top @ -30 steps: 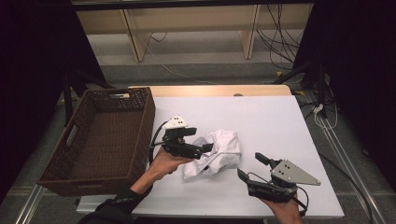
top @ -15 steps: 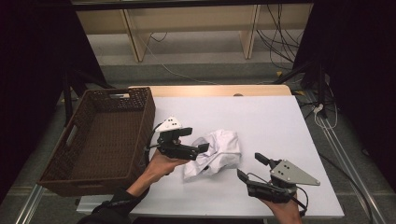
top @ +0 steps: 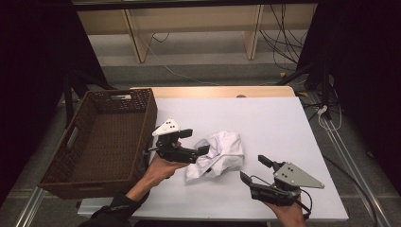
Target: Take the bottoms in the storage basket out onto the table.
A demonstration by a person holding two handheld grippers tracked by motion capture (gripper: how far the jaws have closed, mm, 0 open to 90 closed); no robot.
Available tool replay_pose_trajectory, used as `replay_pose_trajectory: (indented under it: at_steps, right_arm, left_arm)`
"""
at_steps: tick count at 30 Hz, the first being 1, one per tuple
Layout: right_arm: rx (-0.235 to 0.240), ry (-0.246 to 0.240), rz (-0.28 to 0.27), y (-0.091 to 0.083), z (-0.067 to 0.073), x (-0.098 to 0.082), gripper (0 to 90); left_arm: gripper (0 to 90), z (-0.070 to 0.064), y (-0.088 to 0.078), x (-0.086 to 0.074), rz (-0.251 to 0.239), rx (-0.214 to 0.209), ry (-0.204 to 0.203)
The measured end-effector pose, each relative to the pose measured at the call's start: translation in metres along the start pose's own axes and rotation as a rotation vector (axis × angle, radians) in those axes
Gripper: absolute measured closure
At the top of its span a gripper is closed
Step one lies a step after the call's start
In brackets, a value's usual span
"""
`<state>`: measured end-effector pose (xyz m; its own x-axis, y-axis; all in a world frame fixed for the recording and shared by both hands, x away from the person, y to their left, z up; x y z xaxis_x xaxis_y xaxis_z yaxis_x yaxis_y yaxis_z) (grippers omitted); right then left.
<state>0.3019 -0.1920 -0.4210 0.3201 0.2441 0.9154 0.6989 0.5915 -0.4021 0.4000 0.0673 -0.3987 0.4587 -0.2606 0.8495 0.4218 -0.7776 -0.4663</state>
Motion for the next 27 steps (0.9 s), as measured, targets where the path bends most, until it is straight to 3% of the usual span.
replay_pose_trajectory:
  at_steps: [13, 27]
  right_arm:
    - [0.004, 0.000, -0.004, 0.000, 0.001, 0.000, 22.5]
    - [0.007, 0.001, -0.002, 0.000, 0.001, 0.000, 22.4]
  left_arm:
    - [0.8, -0.002, -0.008, -0.003, -0.032, -0.003, -0.004]
    - [0.5, -0.008, -0.019, -0.005, -0.086, -0.004, 0.004]
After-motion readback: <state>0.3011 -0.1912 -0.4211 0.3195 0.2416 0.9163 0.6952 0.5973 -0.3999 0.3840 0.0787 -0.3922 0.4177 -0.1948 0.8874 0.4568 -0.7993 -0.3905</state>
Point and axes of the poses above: each handheld gripper's, and its own axes: y roughly forward along the jaws, x roughly out of its top, z roughly to its left, the point moved 4 cm from there along y, roughly forward along the jaws, and after that the axes turned 8 degrees about z, right-handed, at the moved point
